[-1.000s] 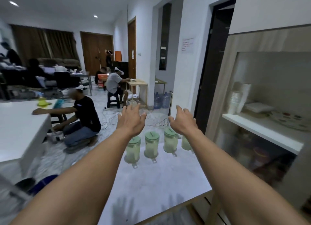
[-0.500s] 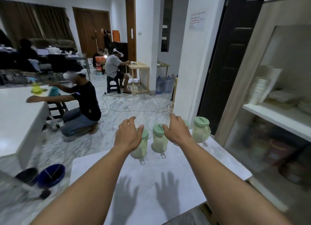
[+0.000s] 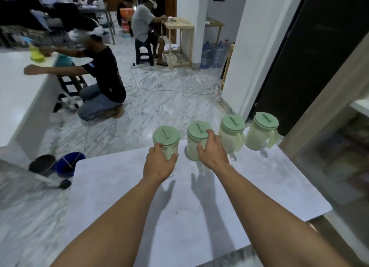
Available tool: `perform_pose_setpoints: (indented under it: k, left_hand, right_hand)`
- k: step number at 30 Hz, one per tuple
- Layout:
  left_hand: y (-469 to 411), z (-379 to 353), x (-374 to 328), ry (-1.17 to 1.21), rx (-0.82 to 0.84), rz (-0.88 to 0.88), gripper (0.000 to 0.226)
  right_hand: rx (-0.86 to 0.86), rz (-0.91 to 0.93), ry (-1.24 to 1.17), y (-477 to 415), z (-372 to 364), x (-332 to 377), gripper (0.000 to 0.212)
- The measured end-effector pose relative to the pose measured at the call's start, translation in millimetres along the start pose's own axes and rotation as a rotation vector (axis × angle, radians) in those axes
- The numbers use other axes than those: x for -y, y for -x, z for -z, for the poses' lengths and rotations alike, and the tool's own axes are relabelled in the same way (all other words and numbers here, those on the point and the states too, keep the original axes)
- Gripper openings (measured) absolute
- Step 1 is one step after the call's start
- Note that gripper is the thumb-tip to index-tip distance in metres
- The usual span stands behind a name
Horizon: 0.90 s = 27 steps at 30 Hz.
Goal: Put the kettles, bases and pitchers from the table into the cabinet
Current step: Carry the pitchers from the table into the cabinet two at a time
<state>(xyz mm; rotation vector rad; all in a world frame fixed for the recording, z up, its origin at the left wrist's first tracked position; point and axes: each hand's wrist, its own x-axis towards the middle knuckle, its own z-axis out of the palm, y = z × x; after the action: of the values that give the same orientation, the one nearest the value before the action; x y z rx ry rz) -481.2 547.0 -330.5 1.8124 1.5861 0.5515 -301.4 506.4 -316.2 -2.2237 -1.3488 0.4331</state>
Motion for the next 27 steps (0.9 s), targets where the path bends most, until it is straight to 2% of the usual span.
perform_pose_setpoints:
  k: [6,12,16,18,27]
  left_hand:
    - [-19.8,-39.8,15.9,0.197,0.018,0.215,0.063]
    - [-31.0,-61.9,15.8,0.291,-0.008,0.236,0.047]
    - [-34.8,-65.4,11.5,0.302,-0.076,0.2,0.022]
    - [-36.5,-63.4,12.5,0.31,-0.132,0.174,0.016]
    - [-41.7,-40.8,4.1,0.378,-0.283,0.13,0.018]
  right_hand:
    - [0.004,-0.219,-0.226,-23.9,-29.9,-26.6,0.059]
    - [0.006,-0.419,-0.443,-37.7,-54.6,-35.2,0.041]
    - [0.011,-0.405,-0.459,-43.6,-66.4,-37.8,0.032]
    - [0.002,-0.386,-0.49,-43.1,-69.0,-36.2,0.028]
    - [-0.065,-0.287,-0.526,-42.2,-63.3,-16.7,0.022]
